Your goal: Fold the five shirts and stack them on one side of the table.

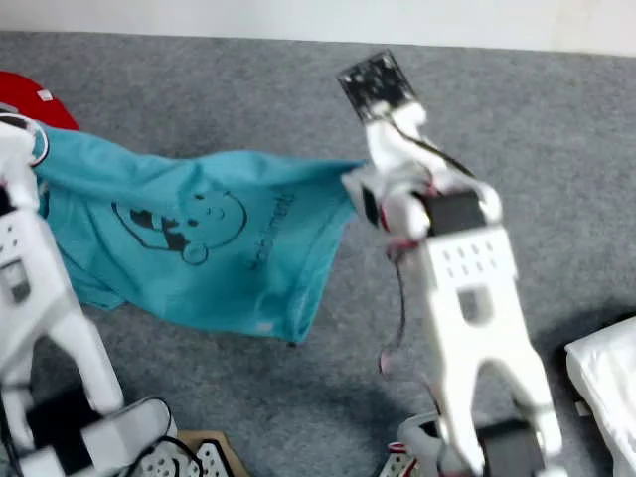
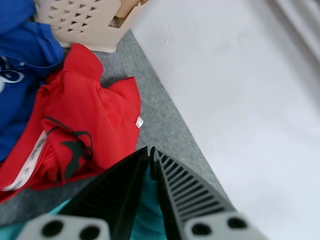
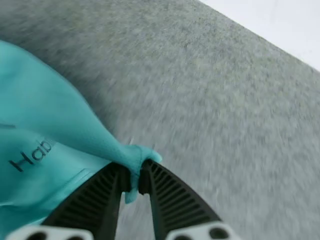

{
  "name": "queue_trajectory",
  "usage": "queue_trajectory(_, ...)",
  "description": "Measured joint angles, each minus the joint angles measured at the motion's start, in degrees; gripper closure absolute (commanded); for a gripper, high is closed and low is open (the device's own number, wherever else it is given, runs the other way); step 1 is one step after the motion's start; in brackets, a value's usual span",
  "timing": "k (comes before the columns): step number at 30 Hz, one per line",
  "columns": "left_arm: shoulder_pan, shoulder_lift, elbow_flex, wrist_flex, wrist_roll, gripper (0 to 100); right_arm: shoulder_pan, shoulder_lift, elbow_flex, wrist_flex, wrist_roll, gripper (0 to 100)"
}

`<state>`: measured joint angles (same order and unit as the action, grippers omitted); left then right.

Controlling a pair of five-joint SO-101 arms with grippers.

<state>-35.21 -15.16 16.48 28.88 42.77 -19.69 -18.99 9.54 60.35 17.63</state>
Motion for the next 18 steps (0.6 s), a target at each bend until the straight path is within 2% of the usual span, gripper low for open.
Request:
queue_trajectory(6,2.02,20.75,-4.84,-13.98,0.0,96,2.73,18.99,0.0,-22.77,0.0,98.4)
queue_trajectory(7,2.37,24.26,-7.21,-14.95,0.0,94,2.99,21.89,0.0,-26.37,0.0,96.3)
queue_trajectory(9,2.99,31.74,-12.84,-15.82,0.0,85,3.52,27.16,-0.7,-31.12,0.0,85.8)
queue_trajectory(12,3.96,43.08,-22.77,-16.0,-1.93,66,3.96,32.0,-3.16,-32.7,0.0,70.3)
queue_trajectory(14,4.66,50.02,-29.89,-14.24,-2.02,56,4.13,32.88,-4.31,-32.26,0.0,69.3)
queue_trajectory(16,5.36,55.82,-36.92,-9.76,-2.11,53,4.13,32.88,-5.27,-29.98,0.0,71.5)
queue_trajectory(18,5.71,59.69,-43.87,-3.78,-2.11,56,4.13,32.62,-6.59,-26.99,0.0,75.2)
